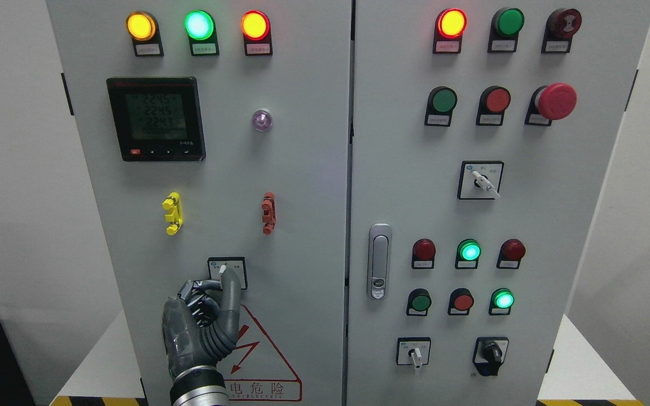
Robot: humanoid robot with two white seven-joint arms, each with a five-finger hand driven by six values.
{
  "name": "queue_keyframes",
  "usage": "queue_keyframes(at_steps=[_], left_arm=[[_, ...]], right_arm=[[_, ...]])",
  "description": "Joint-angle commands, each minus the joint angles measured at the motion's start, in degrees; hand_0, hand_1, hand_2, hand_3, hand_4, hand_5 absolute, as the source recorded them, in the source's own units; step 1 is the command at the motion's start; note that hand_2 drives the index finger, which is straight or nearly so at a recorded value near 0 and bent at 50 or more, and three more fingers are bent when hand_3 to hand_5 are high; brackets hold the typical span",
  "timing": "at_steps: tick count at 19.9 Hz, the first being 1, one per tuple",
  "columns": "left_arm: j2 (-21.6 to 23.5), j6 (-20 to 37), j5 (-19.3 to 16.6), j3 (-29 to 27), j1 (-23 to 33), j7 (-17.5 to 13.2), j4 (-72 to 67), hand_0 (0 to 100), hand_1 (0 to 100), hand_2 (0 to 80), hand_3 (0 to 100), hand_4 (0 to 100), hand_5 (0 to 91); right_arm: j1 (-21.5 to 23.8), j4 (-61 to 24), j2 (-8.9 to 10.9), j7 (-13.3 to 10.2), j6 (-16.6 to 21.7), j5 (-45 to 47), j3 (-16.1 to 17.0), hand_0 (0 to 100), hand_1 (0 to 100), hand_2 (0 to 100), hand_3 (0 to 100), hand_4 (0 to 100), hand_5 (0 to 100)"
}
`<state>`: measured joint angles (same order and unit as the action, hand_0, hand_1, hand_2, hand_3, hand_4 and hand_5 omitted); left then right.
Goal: Turn on light switch 1
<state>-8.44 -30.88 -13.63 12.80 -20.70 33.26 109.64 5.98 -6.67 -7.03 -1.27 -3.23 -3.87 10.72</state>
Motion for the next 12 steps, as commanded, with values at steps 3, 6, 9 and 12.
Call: queue_keyframes(at_steps=[3,6,9,12], left_arm=[[0.0,-0.1,0.0,0.2,0.0,-0.1,-0.2,47,40,58.4,100,99,87.4],[0.0,-0.1,0.0,0.2,0.0,-0.1,-0.2,49,39,58.4,100,99,87.5],[0.0,0.0,0.1,0.2,0.0,-0.1,-0.5,50,38,58.5,100,99,87.5],[0.0,0.0,0.1,0.2,-0.1,-0.1,-0.6,52,36,58.5,100,99,87.6]], right_arm=[[0.0,0.0,0.00,0.0,0.0,0.0,0.0,0,0,0,0,0,0],[0.0,0.0,0.00,0.0,0.0,0.0,0.0,0,0,0,0,0,0],[0.0,0.0,0.00,0.0,0.0,0.0,0.0,0,0,0,0,0,0],[0.0,0.0,0.00,0.0,0.0,0.0,0.0,0,0,0,0,0,0]])
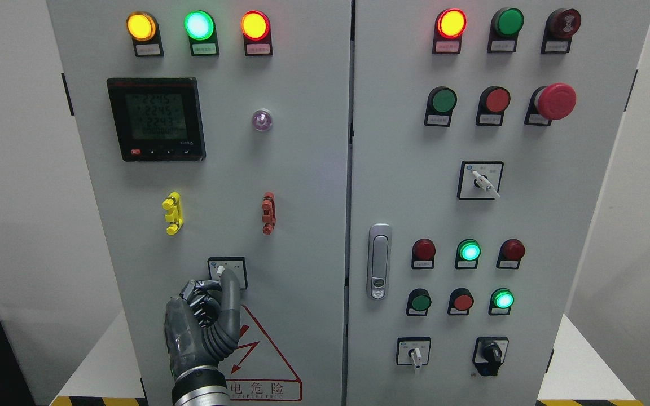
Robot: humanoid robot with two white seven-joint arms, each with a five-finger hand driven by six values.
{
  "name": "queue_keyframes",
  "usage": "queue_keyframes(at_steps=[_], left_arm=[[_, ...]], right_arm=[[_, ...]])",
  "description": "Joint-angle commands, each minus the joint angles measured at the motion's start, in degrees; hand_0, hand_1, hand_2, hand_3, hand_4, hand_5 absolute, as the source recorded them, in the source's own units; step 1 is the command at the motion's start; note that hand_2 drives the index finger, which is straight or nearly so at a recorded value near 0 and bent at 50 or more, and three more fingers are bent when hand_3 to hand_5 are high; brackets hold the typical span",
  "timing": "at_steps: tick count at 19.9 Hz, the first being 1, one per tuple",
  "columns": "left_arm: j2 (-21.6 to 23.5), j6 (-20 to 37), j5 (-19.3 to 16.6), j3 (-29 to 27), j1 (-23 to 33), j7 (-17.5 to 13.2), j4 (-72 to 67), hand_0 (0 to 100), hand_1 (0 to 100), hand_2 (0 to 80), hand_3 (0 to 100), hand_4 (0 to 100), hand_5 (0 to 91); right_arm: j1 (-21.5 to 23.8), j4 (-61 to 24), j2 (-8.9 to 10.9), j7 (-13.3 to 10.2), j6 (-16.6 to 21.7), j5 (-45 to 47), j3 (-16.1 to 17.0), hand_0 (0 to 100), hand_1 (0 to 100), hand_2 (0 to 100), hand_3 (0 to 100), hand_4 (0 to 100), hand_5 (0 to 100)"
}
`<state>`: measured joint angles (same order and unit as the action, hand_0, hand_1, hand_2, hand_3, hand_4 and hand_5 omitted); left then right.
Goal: Turn on light switch 1
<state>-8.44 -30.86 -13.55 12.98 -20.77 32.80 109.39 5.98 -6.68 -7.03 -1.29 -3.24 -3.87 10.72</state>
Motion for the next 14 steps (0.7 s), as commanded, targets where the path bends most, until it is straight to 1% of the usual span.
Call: queue_keyframes(at_steps=[1,14], left_arm=[[0.0,0.0,0.0,0.0,-0.1,0.3,-0.2,52,36,58.5,100,99,87.6],[0.0,0.1,0.2,0.0,-0.1,0.3,-0.2,58,28,58.8,100,99,87.6]], right_arm=[[0.0,0.0,0.00,0.0,0.0,0.0,0.0,0,0,0,0,0,0],[0.0,0.0,0.00,0.0,0.0,0.0,0.0,0,0,0,0,0,0]])
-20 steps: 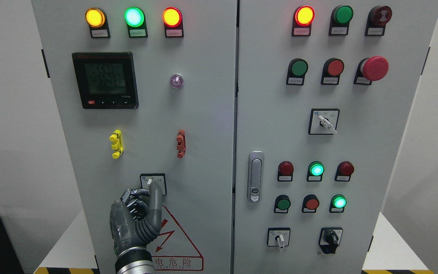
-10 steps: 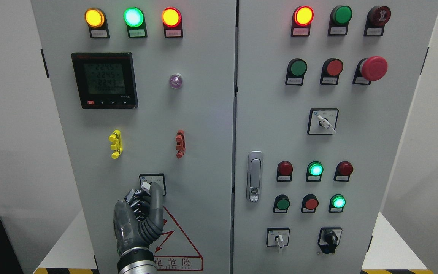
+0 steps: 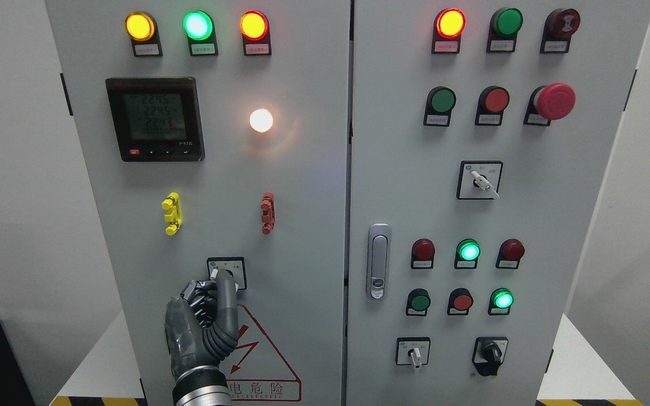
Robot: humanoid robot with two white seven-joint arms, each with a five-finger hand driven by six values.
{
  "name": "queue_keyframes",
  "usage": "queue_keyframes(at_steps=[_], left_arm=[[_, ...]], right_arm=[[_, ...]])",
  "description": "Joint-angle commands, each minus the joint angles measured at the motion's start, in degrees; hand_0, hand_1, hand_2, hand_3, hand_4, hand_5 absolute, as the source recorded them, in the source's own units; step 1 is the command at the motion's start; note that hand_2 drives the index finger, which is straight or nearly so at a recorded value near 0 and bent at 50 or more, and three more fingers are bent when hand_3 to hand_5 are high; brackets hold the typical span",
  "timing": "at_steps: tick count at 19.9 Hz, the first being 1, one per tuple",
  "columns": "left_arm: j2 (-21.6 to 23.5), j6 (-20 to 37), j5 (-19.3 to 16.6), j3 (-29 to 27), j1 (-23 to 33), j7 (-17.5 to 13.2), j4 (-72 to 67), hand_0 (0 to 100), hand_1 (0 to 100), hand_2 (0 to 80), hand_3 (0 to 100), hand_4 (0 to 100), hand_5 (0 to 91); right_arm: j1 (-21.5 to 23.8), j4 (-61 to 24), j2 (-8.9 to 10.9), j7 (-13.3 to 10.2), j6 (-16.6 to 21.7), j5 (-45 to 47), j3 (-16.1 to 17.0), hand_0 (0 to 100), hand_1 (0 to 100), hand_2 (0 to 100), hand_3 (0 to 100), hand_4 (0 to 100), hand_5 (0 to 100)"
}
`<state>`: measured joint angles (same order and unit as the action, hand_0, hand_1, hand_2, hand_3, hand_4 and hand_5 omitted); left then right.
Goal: Turn on light switch 1
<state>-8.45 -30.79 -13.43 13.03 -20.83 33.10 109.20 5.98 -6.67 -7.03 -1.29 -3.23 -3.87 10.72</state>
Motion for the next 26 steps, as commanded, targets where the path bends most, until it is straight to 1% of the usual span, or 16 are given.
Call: queue_keyframes(at_steps=[1,2,3,4,5,6,7,9,12,17,26], left_arm=[[0.0,0.0,0.1,0.0,0.0,0.0,0.0,59,25,58.8,100,99,87.6],[0.0,0.0,0.1,0.1,0.0,0.0,0.0,58,24,58.8,100,99,87.6],[-0.1,0.0,0.1,0.1,0.0,0.0,0.0,53,23,58.8,100,99,87.6],[0.0,0.0,0.1,0.1,0.0,0.0,0.0,52,23,58.8,100,99,87.6],[-0.1,0.0,0.1,0.0,0.0,0.0,0.0,47,23,58.8,100,99,87.6],[-0.1,0.0,0.1,0.1,0.0,0.0,0.0,38,26,58.8,100,99,87.6],[-0.1,0.0,0.1,0.1,0.0,0.0,0.0,33,27,58.8,100,99,87.6],[0.0,0.0,0.1,0.1,0.0,0.0,0.0,17,31,58.8,100,99,87.6],[0.0,0.0,0.1,0.1,0.0,0.0,0.0,5,34,58.8,100,99,87.5],[0.0,0.1,0.1,0.1,0.2,0.0,0.0,1,35,59.1,100,99,87.5],[0.1,0.4,0.1,0.2,0.6,0.0,0.4,0,35,59.8,100,100,87.6]], right_arm=[[0.0,0.0,0.00,0.1,0.0,0.0,0.0,0,0,0,0,0,0],[0.0,0.0,0.00,0.0,0.0,0.0,0.0,0,0,0,0,0,0],[0.0,0.0,0.00,0.1,0.0,0.0,0.0,0,0,0,0,0,0],[0.0,0.0,0.00,0.0,0.0,0.0,0.0,0,0,0,0,0,0],[0.0,0.0,0.00,0.0,0.0,0.0,0.0,0,0,0,0,0,0],[0.0,0.0,0.00,0.0,0.0,0.0,0.1,0,0,0,0,0,0],[0.0,0.0,0.00,0.1,0.0,0.0,0.0,0,0,0,0,0,0],[0.0,0.0,0.00,0.0,0.0,0.0,0.0,0,0,0,0,0,0],[0.0,0.0,0.00,0.0,0.0,0.0,0.0,0,0,0,0,0,0],[0.0,0.0,0.00,0.0,0.0,0.0,0.0,0,0,0,0,0,0],[0.0,0.0,0.00,0.0,0.0,0.0,0.0,0,0,0,0,0,0]])
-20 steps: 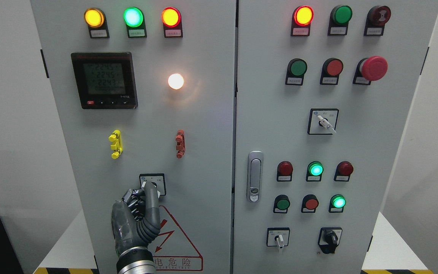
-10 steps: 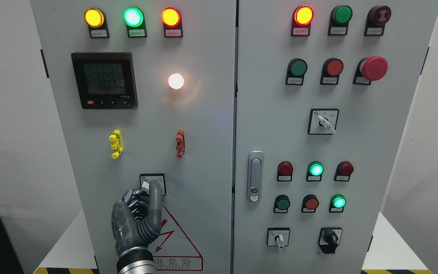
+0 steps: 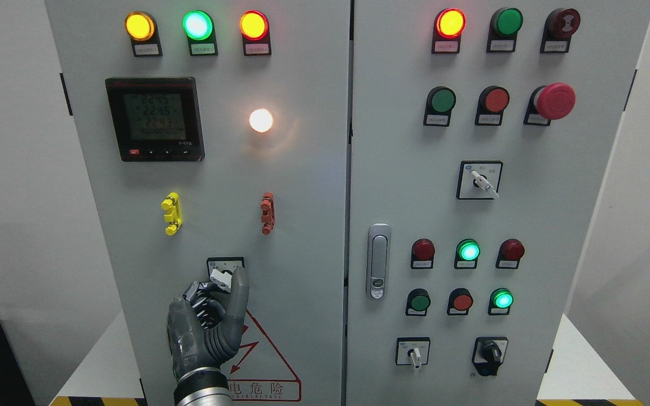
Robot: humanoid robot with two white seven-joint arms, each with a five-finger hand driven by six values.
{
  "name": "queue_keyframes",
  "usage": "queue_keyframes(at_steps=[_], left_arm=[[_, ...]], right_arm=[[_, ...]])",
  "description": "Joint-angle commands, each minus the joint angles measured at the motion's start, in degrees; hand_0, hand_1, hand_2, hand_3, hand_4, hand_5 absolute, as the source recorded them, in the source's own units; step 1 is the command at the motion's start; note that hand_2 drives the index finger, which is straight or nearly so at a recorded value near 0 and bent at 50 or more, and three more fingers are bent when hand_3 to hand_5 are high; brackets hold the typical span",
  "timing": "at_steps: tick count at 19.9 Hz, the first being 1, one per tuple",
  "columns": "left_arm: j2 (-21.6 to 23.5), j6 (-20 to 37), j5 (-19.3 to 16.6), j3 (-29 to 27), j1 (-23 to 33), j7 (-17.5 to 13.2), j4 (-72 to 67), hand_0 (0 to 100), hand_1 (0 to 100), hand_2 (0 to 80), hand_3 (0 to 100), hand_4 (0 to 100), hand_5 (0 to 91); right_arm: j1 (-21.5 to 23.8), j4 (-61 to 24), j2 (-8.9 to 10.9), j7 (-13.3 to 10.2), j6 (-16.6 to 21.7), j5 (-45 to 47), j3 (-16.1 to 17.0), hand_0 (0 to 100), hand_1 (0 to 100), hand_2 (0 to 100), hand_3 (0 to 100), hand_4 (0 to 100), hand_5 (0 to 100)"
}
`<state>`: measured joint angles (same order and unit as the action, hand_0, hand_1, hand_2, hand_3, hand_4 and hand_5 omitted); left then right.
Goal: Turn on light switch 1
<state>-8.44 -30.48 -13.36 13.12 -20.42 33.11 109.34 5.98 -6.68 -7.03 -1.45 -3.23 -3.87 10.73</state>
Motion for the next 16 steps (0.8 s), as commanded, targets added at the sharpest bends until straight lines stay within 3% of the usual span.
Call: queue_keyframes(at_steps=[1,16], left_arm=[[0.1,0.2,0.0,0.1,0.4,-0.1,0.3,0,35,59.8,100,100,87.6],[0.5,1.6,0.0,0.1,5.0,-0.1,3.8,0,35,61.2,100,100,87.8]], right_arm=[[0.0,0.0,0.00,0.1,0.0,0.0,0.0,0,0,0,0,0,0],[0.0,0.1,0.00,0.1,0.0,0.0,0.0,0,0,0,0,0,0]])
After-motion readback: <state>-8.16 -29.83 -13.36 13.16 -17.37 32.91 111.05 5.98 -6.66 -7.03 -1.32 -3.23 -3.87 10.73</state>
